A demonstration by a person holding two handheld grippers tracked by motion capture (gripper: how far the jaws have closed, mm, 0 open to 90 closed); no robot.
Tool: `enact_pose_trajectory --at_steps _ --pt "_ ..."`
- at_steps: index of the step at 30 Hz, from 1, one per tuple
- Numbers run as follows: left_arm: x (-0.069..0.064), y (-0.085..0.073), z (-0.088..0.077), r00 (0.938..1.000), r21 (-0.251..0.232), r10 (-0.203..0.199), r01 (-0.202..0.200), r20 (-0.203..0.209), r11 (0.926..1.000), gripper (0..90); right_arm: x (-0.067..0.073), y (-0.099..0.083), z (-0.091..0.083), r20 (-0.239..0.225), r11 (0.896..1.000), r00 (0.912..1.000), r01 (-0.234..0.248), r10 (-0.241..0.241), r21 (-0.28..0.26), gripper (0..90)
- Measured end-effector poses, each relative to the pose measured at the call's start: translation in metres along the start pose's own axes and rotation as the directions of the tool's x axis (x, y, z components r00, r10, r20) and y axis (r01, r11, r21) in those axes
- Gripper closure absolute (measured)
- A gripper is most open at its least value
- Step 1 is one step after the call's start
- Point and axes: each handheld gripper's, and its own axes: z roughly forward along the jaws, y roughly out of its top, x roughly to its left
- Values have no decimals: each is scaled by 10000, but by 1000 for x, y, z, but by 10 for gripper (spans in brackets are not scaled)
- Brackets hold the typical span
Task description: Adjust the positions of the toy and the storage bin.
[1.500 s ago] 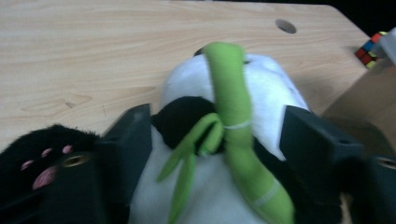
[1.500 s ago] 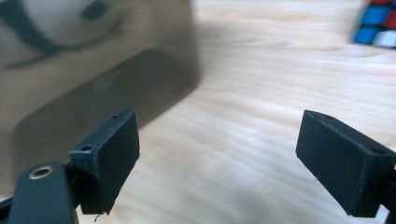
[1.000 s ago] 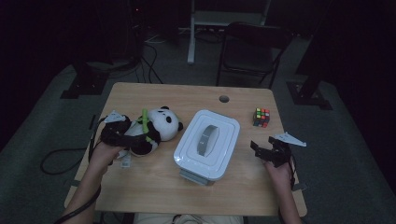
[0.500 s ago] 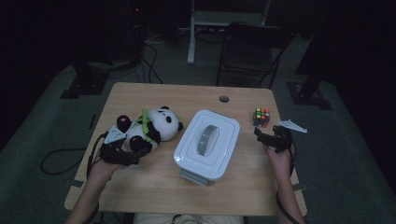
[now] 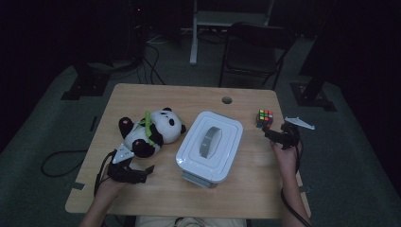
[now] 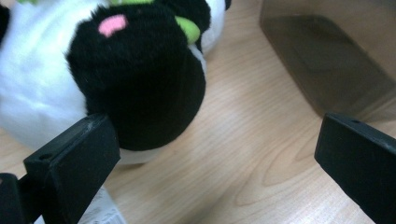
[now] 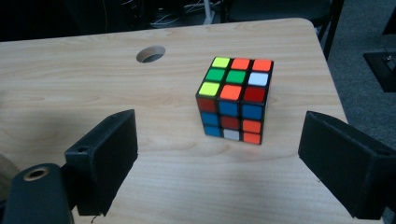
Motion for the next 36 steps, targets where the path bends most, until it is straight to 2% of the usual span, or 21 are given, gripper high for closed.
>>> enact_pose_trajectory --at_steps 5,15,20,26,29,34,36 --pt "-4 -12 7 9998 281 -29 23 194 9996 9 -3 7 6 90 10000 9999 -55 55 4 118" --pt "-10 -31 25 10000 1154 -15 24 -79 9933 9 -2 20 29 345 9998 9994 7 -15 216 118" --pt "-8 -36 28 9997 1366 -103 133 -223 9905 9 -7 23 48 612 9977 9981 -19 -22 672 118" --pt "-7 -39 31 9993 1557 18 42 -382 9878 9 -10 24 65 805 9949 9967 -205 126 985 118" --pt "-7 -39 33 9977 1642 116 -5 -664 9864 9 -13 23 80 950 9903 9953 -322 194 1349 118" --pt "-8 -38 33 9968 1669 107 27 -795 9860 9 -13 19 91 1000 9868 9948 -372 215 1576 139" --pt "-8 -38 33 9968 1668 107 28 -798 9860 9 -12 18 93 1114 9867 9938 -211 31 1612 163"
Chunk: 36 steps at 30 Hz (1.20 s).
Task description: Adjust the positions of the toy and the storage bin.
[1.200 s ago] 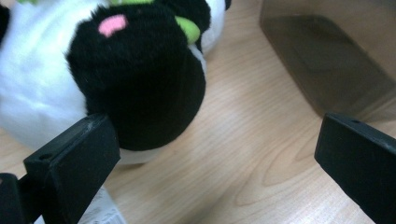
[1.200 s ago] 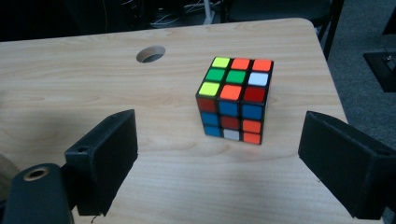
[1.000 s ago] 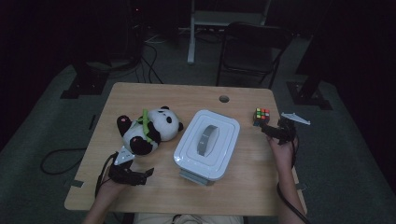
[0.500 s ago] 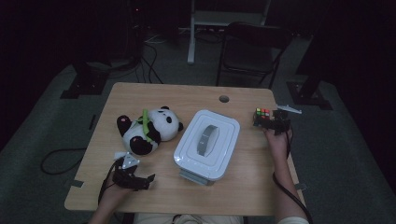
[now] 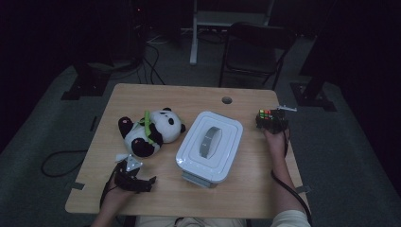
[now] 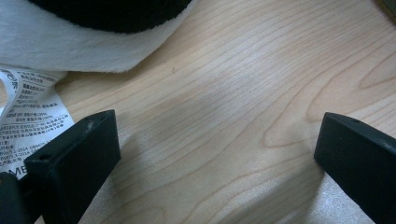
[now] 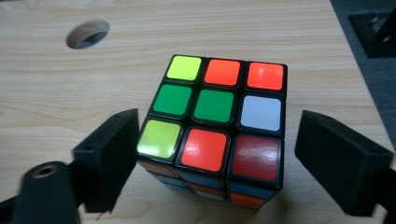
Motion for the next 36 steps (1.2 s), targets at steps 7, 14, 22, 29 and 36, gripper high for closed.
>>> enact_pose_trajectory --at_steps 7,14,22,29,36 --pt "0 0 0 10000 1 0 0 1 10000 9 4 -2 9 253 9991 9993 264 -273 319 288" --pt "0 0 0 10000 0 -1 1 5 10000 9 9 1 3 521 9976 9970 557 -579 421 341" --pt "0 0 0 10000 3 2 -2 1 10000 9 6 0 -21 245 9980 9977 624 -625 49 341" --pt "0 0 0 10000 6 4 -4 1 10000 9 5 -12 -42 6 9954 9954 953 -953 67 341" --pt "0 0 0 10000 6 -6 6 -10 10000 9 4 -30 -68 -192 9916 9914 1291 -1291 7 341"
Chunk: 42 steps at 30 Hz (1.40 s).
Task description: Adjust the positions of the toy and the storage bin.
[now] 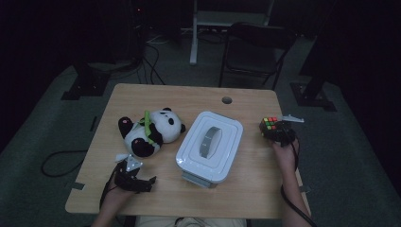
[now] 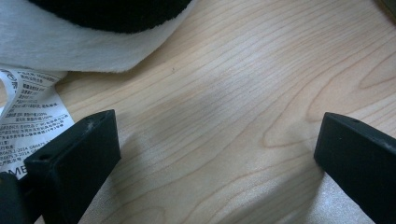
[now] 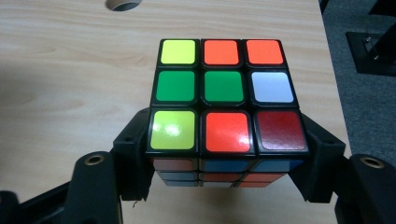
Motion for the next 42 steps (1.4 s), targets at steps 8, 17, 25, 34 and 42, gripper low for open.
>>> enact_pose_trajectory --at_steps 8,17,25,34,42 --pt "0 0 0 10000 3 -13 13 -11 10000 9 5 -25 -35 -248 9994 9991 330 -332 -103 340" --pt "0 0 0 10000 13 0 0 -10 10000 9 -1 -55 -63 -67 9997 9997 224 -223 104 341" --pt "0 0 0 10000 20 5 -5 -14 10000 9 -4 -75 -74 140 9995 9998 101 -105 305 340" --pt "0 0 0 10000 19 29 -29 -18 10000 9 -2 -96 -84 309 9986 9994 143 -159 506 340" --pt "0 0 0 10000 16 25 -25 -17 10000 9 -3 -105 -85 228 9988 9996 163 -173 470 340"
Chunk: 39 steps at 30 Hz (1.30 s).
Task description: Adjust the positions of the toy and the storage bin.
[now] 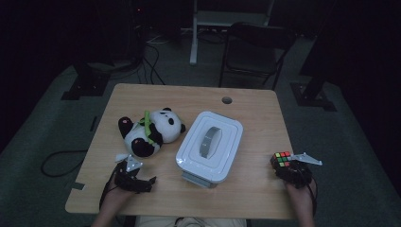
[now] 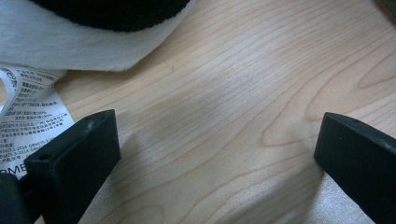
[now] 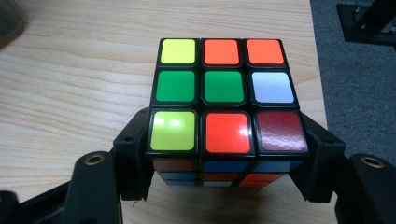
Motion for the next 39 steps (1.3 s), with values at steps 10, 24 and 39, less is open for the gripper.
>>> enact_pose_trajectory --at_steps 10,24,39 --pt "0 0 0 10000 2 0 0 0 10000 9 -4 9 -9 -390 9984 9989 -269 249 -495 205" --pt "0 0 0 10000 5 1 -1 1 10000 9 6 27 -20 -1136 9859 9920 366 -556 -1631 141" --pt "0 0 0 10000 10 1 -1 0 10000 9 37 41 -23 -2353 9696 9581 1115 -1631 -2178 141"
